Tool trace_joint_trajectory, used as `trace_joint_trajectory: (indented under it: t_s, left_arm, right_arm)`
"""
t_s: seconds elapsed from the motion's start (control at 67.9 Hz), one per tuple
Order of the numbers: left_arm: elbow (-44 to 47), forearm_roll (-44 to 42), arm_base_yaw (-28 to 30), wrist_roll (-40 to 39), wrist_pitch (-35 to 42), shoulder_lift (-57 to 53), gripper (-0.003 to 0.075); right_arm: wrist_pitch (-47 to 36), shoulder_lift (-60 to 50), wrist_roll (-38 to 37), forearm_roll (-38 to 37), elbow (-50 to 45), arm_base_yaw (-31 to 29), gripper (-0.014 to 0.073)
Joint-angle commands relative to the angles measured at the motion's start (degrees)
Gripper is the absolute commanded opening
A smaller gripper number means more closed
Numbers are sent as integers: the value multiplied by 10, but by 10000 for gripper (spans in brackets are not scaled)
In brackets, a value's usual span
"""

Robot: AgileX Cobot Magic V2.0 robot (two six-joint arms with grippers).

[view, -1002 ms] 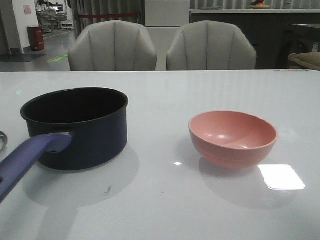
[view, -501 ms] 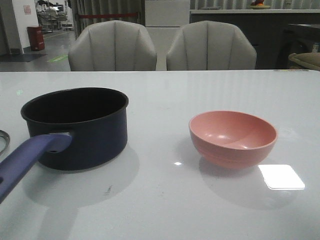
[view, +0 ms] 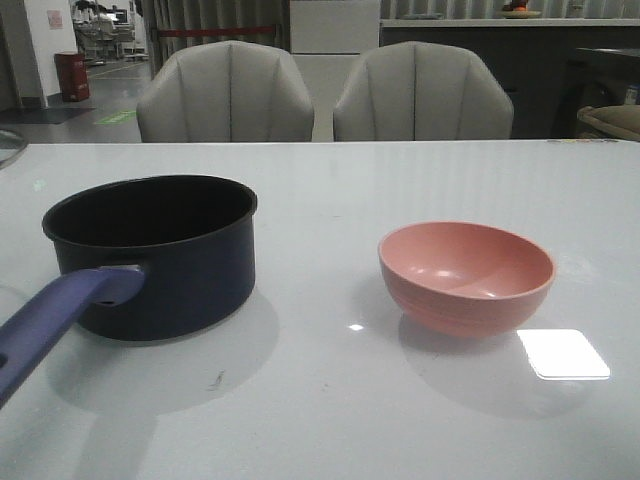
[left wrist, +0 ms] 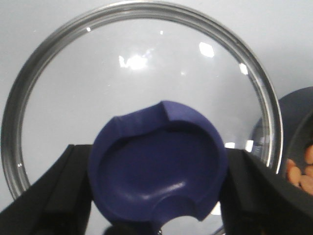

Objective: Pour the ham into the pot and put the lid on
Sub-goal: 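Grasp the glass lid knob with the left gripper and lift it, then lower the glass lid onto the pot with the left gripper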

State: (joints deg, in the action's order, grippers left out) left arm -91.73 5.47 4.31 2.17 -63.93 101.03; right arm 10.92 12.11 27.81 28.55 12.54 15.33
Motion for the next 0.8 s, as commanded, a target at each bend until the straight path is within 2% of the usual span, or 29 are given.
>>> trace_joint_trajectory:
  t_s: [0.0,0.162,0.339,0.633,0.781]
  left_arm:
    - [-34,21,-44,5,5,-33,299]
    - [-34,17,-128,31,5,-29,299]
    - [-35,14,-193,32,3,-22,299]
    - [-73,14,-236,32,-40,18,300]
    - [-79,14,-248,33,-36,30,300]
  right_arm:
    - [-43,4,4,6,16,1,162]
    - [-43,4,4,6,16,1,162]
    - [-43,4,4,6,16,1,162]
    - [-43,4,4,6,16,1,162]
    - [-43,4,4,6,16,1,162]
